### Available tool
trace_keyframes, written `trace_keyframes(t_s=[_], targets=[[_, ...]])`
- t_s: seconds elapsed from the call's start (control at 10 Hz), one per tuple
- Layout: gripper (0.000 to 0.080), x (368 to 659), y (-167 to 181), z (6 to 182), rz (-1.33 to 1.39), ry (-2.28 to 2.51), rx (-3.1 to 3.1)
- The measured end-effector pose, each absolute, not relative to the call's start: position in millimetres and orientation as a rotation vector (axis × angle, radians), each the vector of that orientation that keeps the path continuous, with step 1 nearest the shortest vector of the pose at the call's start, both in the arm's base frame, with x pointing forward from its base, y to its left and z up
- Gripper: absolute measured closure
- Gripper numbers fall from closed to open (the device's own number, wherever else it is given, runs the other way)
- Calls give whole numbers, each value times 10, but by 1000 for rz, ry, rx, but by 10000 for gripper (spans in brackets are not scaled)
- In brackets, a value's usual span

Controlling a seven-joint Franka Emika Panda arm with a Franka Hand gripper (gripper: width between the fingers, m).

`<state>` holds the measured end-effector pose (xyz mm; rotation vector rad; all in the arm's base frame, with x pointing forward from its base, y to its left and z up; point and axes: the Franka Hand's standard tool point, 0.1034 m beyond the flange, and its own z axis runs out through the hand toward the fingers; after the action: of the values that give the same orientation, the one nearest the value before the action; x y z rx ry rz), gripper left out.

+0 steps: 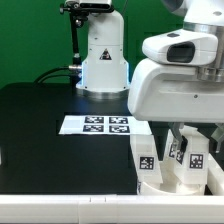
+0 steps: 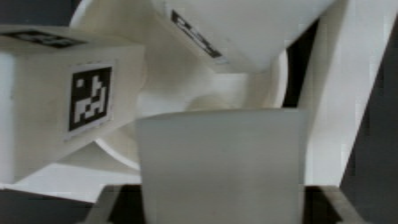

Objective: Assemble stool

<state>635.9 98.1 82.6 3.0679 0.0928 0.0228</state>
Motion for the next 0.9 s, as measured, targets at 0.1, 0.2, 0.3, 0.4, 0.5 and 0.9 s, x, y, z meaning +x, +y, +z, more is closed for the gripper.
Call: trace_keyframes(t_s=[0.1,0.2,0.3,0.4,0.5,0.9], targets=[[466,6387,966,821,68,-226,3085],[466,6393,959,816,82,-556,3073],[466,6395,983,813,70,-842,3038],[466,6406,992,811,64,-996,3013],[466,6405,998,810,64,-1048,2995],[465,6411,1048,805,61,-1697,2704]])
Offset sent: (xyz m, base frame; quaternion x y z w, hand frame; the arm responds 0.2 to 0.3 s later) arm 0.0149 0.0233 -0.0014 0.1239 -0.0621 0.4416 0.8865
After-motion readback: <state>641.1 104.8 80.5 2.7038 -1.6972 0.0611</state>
